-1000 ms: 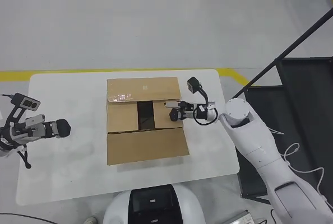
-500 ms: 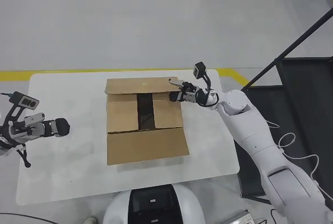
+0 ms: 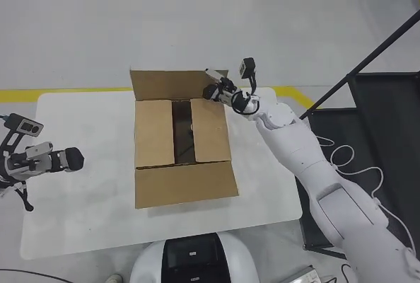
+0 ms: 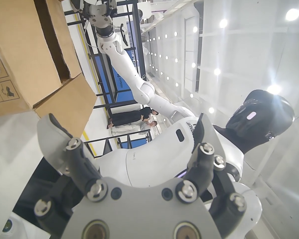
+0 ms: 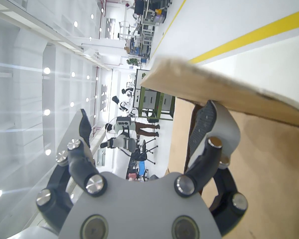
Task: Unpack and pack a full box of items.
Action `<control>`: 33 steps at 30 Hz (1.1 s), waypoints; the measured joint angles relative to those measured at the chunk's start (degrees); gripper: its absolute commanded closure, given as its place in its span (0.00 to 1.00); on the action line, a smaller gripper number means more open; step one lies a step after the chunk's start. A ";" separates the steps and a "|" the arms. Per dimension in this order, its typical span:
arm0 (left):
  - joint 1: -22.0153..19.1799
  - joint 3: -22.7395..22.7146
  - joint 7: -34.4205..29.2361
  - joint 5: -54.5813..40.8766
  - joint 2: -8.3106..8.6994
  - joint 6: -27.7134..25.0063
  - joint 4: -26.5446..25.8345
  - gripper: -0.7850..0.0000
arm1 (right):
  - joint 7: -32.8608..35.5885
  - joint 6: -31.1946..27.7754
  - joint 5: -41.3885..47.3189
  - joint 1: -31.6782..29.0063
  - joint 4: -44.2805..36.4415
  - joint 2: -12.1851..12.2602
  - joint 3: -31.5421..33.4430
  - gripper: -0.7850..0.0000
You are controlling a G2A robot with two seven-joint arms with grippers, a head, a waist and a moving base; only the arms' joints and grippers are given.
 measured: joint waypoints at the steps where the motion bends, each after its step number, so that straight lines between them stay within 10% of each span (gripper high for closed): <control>1: 0.32 -0.51 0.03 0.04 0.06 0.08 0.03 0.00 | -0.69 -0.64 0.13 0.91 1.61 -0.63 -0.48 0.00; 19: 1.40 -0.56 0.25 1.38 -0.19 1.95 -0.92 0.00 | -17.92 0.87 -16.15 10.41 20.76 -8.21 -8.13 0.00; 33: 0.86 0.44 0.69 2.12 -0.52 2.44 -0.71 0.00 | -5.00 -6.07 -9.90 12.08 20.47 -8.82 -3.64 0.00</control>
